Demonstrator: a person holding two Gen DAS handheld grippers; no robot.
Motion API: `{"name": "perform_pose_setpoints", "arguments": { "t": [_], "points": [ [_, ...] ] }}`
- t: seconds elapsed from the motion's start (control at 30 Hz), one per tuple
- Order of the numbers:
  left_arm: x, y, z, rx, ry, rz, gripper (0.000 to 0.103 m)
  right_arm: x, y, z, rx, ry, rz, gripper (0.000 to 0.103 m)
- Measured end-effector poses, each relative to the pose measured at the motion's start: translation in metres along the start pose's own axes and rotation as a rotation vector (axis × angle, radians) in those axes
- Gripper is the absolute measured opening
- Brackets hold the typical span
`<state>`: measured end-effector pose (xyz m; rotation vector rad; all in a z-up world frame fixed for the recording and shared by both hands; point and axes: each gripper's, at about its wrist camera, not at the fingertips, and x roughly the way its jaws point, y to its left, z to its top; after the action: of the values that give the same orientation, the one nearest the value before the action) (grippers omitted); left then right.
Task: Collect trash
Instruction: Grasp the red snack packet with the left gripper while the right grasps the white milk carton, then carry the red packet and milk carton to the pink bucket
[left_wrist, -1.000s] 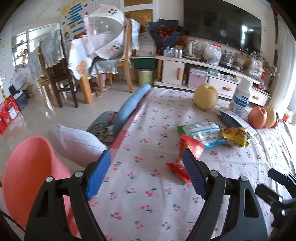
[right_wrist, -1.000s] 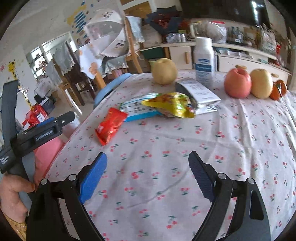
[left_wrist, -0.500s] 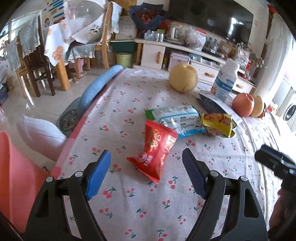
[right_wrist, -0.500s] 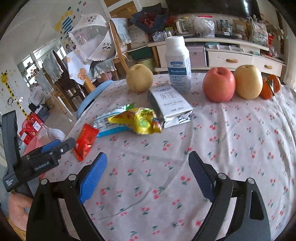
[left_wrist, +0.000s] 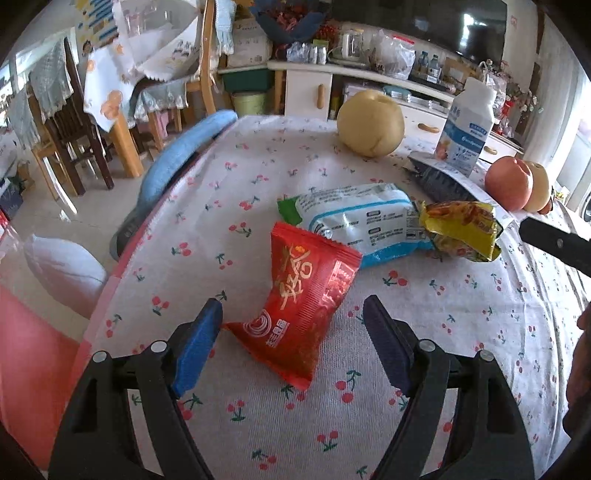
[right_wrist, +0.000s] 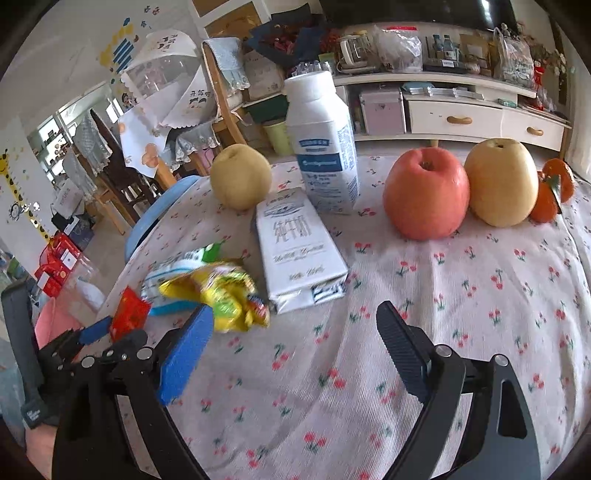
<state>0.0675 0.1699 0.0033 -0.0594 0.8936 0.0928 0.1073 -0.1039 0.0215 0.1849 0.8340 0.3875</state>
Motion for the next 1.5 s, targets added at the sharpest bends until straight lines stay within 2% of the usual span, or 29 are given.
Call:
{"name": "perform_pose_setpoints", "arguments": {
  "t": [0.17,0.3,0.43,0.6,0.7,0.77,0.8,0.87,1.13,1.5],
  "points": [
    [0.001,0.01,0.002,-0.061,-0.011,-0.03,0.076,0.013,-0.009,0.01,0.011,0.001,0.006,0.089],
    [0.002,0.008,0.003,-0.055,-0.012,-0.034,0.07,0.021,-0.008,0.018,0.02,-0.007,0.013,0.089],
    [0.002,0.008,0.004,-0.065,-0.016,-0.036,0.065,0.036,0.0,0.019,-0.03,0.009,-0.016,0.089],
    [0.002,0.01,0.004,-0.07,-0.018,-0.04,0.063,0.046,0.01,0.017,-0.088,0.03,-0.041,0.079],
    [0.001,0.01,0.004,-0.072,-0.022,-0.049,0.058,0.047,0.016,0.016,-0.116,0.026,-0.049,0.074],
    [0.001,0.009,0.004,-0.07,-0.022,-0.051,0.056,0.049,0.02,0.015,-0.137,0.028,-0.071,0.06],
    [0.001,0.008,0.004,-0.067,-0.023,-0.055,0.056,0.05,0.021,0.015,-0.144,0.034,-0.077,0.059],
    [0.001,0.008,0.003,-0.064,-0.023,-0.058,0.051,0.051,0.021,0.016,-0.149,0.037,-0.069,0.058],
    [-0.006,0.01,-0.001,-0.066,-0.018,-0.087,0.049,0.042,0.026,0.008,-0.187,0.012,-0.091,0.058],
    [-0.029,0.018,-0.01,-0.081,-0.045,-0.132,0.049,-0.001,0.021,-0.018,-0.154,-0.021,-0.119,0.058]
  ]
}}
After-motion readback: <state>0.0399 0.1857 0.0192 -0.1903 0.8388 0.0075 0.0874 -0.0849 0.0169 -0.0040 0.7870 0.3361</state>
